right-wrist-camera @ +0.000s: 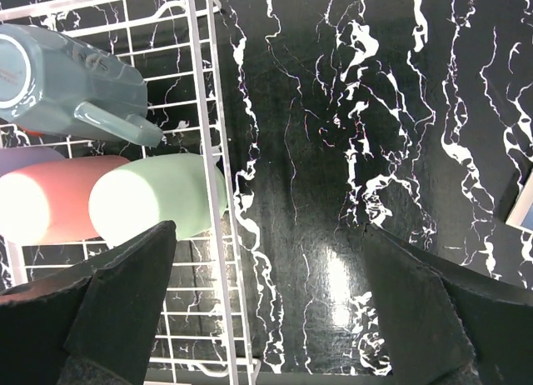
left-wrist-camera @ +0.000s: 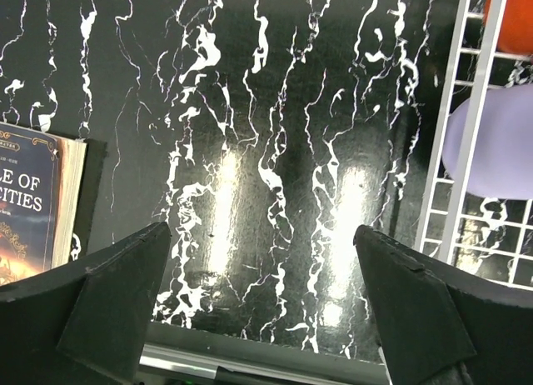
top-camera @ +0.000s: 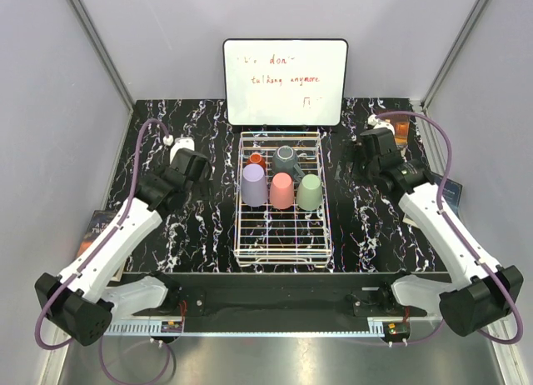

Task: Unload the cups from the dish rack

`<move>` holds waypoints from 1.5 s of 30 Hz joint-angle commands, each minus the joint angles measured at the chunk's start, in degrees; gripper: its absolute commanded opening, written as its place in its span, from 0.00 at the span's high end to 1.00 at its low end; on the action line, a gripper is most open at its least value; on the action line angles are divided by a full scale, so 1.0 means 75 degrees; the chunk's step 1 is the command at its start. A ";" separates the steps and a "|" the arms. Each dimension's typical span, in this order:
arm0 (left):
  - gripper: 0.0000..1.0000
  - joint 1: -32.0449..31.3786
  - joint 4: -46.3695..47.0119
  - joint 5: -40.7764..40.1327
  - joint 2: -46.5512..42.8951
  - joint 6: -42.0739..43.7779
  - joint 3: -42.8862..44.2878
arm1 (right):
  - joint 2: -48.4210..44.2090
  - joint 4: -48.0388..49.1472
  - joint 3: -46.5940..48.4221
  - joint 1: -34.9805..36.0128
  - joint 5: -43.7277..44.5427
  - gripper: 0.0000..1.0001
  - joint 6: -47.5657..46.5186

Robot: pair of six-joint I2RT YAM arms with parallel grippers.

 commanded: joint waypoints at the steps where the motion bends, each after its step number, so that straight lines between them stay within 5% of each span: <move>1: 0.01 -0.0031 0.0288 -0.0334 0.0031 -0.0135 0.0298 | -0.0085 0.0512 0.0099 0.0099 0.0152 0.00 -0.0296; 5: 0.01 -0.0019 0.0569 0.0121 0.0137 -0.0230 0.0204 | -0.0401 0.0758 -0.0170 0.0099 0.0762 0.00 -0.0109; 11: 0.05 -0.0031 0.0921 0.0462 0.0393 -0.0510 0.0273 | -0.0566 0.0677 0.0086 0.0227 -0.0572 0.00 -0.0355; 24: 0.03 -0.0265 0.1014 0.0497 0.0477 -0.0183 0.0555 | 0.1132 0.0466 0.0942 0.1575 -0.0433 0.00 -0.0038; 45: 0.02 -0.0289 0.1061 0.0556 0.0031 -0.0218 -0.0136 | 0.2727 0.0805 0.1271 0.1845 -0.0386 0.00 0.0020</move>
